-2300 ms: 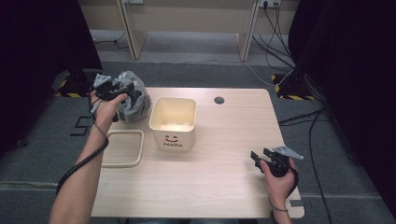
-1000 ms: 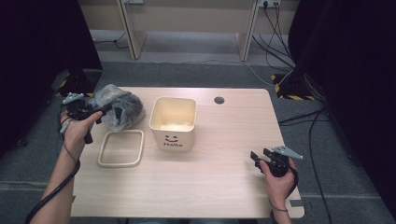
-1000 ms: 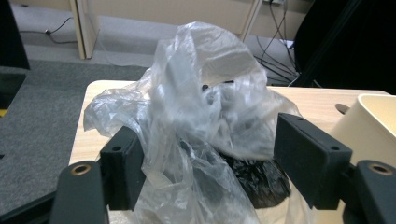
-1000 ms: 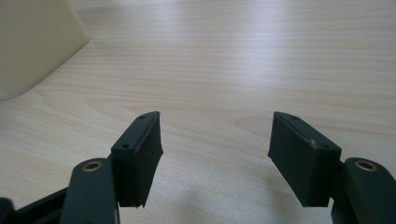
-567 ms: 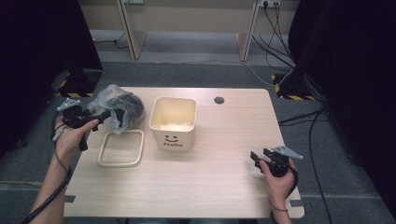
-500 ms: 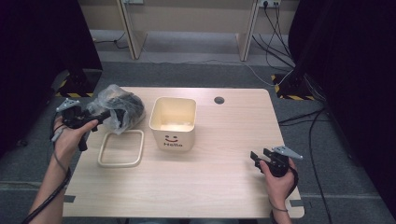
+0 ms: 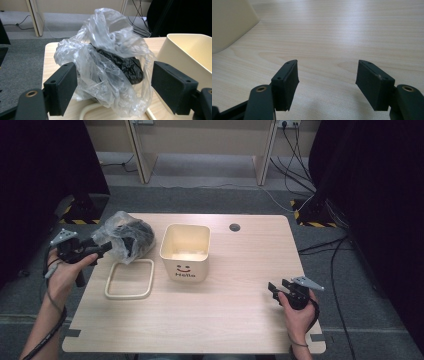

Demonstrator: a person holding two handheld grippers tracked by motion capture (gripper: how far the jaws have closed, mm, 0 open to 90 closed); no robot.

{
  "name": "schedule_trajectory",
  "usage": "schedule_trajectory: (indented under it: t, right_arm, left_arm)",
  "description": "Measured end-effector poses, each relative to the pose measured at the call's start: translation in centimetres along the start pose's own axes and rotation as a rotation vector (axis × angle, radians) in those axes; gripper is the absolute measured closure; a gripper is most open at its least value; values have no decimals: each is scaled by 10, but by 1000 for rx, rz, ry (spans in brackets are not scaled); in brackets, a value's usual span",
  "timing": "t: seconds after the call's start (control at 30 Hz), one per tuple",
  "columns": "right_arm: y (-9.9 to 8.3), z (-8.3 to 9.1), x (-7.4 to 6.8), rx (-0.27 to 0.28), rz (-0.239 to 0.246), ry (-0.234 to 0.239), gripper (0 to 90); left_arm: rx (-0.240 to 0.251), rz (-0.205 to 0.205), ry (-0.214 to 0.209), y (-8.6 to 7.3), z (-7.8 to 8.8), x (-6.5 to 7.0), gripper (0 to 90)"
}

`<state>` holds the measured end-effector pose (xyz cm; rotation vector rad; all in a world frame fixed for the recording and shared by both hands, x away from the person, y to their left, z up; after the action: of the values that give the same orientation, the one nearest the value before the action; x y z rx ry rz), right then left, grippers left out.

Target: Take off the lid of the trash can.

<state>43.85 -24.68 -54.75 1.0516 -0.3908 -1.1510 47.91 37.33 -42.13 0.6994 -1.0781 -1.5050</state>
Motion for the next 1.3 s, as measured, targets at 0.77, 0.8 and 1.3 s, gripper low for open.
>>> schedule_trajectory:
  t: [0.77, 0.8, 1.3]
  right_arm:
    - [0, 0, 0, -5, -2, 0, 337]
    - [0, 0, 0, -4, -2, 0, 337]
    - [0, 0, 1, 2, -10, 4, 335]
  left_arm:
    - [-16, -12, 34, -44, 23, 0, 210]
    - [-20, -16, 34, -47, 23, 1, 211]
    - [-89, -11, 35, -81, 7, 9, 220]
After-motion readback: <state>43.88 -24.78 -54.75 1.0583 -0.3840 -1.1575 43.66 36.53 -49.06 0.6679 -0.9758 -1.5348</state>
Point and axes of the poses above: each handheld gripper's, and its own axes: z roughly backward along the jaws, y roughly out of its top, x roughly to its right, the point moved 7 cm from there along -z, roughly forward along the jaws, and after that the axes turned 6 degrees about y, right-handed, at the moved point
